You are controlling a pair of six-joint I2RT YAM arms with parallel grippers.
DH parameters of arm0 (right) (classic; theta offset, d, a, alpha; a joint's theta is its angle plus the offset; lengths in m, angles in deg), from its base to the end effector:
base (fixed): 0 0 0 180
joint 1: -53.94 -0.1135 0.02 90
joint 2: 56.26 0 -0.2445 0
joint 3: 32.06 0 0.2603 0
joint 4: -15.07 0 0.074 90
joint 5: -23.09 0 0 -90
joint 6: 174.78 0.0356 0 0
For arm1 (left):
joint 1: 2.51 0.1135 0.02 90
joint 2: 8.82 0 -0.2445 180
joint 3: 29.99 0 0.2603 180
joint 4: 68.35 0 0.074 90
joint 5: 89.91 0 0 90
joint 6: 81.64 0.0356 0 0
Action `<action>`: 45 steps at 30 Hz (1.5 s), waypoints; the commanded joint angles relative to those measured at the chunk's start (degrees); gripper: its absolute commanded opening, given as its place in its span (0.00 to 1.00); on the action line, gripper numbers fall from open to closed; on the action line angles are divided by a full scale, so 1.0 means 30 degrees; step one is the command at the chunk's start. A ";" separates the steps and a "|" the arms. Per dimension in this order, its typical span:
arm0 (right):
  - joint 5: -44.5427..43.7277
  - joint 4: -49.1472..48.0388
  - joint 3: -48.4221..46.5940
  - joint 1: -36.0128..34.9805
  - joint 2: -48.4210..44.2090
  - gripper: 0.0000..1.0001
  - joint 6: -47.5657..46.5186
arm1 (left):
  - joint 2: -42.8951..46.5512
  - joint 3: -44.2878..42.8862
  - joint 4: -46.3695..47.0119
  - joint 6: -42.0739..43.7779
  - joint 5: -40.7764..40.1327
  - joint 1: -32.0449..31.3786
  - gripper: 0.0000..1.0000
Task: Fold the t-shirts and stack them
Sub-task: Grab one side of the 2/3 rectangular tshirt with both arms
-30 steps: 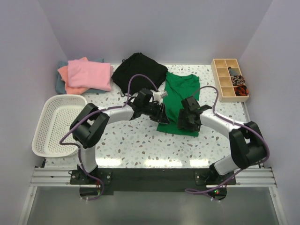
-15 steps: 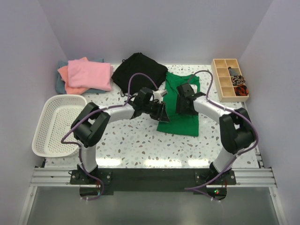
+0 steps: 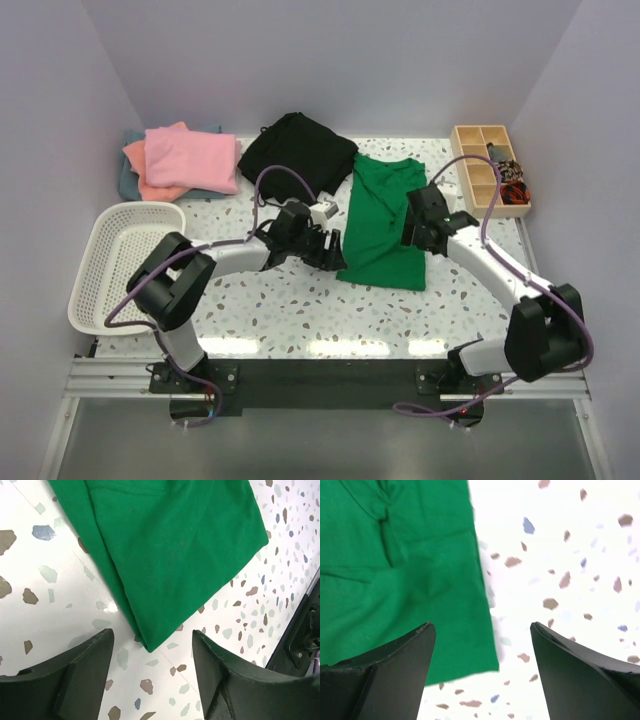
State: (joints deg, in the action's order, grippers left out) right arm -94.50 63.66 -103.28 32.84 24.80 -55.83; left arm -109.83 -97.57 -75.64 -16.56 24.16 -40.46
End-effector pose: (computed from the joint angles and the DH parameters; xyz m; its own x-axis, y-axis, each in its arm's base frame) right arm 0.2800 0.0904 0.2206 -0.7405 0.1741 -0.6491 0.3035 0.9484 -0.0919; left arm 0.2786 -0.2357 0.1406 -0.8058 0.1406 -0.5752 0.5135 0.6496 -0.5606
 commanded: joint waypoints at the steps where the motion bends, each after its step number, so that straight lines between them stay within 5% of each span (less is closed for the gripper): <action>1: 0.1198 0.1457 0.2328 0.0032 -0.1381 0.81 0.1276 | 0.0537 0.1824 0.3283 -0.0973 0.0730 0.0171 0.70; 22: 0.6295 -0.3696 0.8894 0.2140 -0.3757 0.82 0.3270 | -0.2599 0.4696 1.1343 -0.3379 0.3460 0.0288 0.69; 31: 0.8079 -0.5485 0.9160 0.2610 -0.3115 0.78 0.3621 | -0.4208 0.6543 1.4828 -0.4638 0.3721 0.0288 0.54; 37: 0.9695 -0.7008 0.9833 0.2610 -0.2118 0.60 0.4266 | -0.5059 0.6194 1.6238 -0.5255 0.3928 0.0289 0.33; 41: 0.9726 -0.6834 0.9950 0.2610 -0.2730 0.34 0.4179 | -0.5207 0.5753 1.5887 -0.5255 0.4074 0.0288 0.14; 43: 0.9754 -0.6396 0.9892 0.2610 -0.3227 0.08 0.4062 | -0.5002 0.5665 1.5595 -0.5139 0.4074 0.0289 0.00; 45: 0.9842 -0.5725 0.9717 0.2610 -0.4252 0.00 0.3769 | -0.4362 0.5665 1.4808 -0.4702 0.3900 0.0289 0.00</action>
State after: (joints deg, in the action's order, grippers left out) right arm -67.38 41.95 -74.99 40.84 15.79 -44.12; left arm -124.13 -80.13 -26.54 -32.94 35.97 -39.59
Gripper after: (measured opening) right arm 0.063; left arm 0.028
